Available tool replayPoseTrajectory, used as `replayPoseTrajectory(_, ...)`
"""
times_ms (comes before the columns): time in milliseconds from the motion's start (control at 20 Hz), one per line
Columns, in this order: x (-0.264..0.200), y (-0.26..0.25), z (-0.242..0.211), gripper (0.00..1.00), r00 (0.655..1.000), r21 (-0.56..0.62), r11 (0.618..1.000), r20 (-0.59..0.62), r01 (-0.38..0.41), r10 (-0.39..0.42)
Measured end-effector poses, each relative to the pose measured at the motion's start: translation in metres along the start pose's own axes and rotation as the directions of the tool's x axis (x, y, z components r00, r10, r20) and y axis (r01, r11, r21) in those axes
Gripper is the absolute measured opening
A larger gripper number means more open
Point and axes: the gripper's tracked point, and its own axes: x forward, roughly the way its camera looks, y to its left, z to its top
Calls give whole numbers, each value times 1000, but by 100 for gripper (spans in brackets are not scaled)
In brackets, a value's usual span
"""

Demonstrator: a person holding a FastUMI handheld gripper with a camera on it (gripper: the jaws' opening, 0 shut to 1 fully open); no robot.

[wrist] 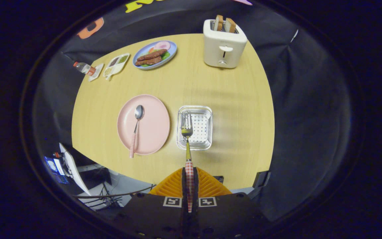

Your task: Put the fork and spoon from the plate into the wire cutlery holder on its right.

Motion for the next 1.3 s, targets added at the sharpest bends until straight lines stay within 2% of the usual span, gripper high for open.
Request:
replayPoseTrajectory(200, 14, -7, 8, 4, 995, 43, 999, -98, 15, -11)
replayPoseTrajectory(350, 18, -15, 21, 4, 991, 51, 998, -124, 49, -42)
replayPoseTrajectory(650, 34, -8, 26, 4, 976, 62, 997, -215, 53, -39)
replayPoseTrajectory(900, 39, -9, 35, 6, 973, 54, 996, -225, 68, -54)
replayPoseTrajectory(950, 39, -9, 39, 10, 974, 54, 996, -220, 69, -56)
replayPoseTrajectory(1150, 43, -8, 47, 13, 981, 50, 996, -187, 70, -60)
replayPoseTrajectory(1200, 41, -10, 53, 18, 985, 41, 996, -158, 79, -71)
replayPoseTrajectory(1300, 36, -6, 62, 41, 993, -6, 998, -91, 70, -70)
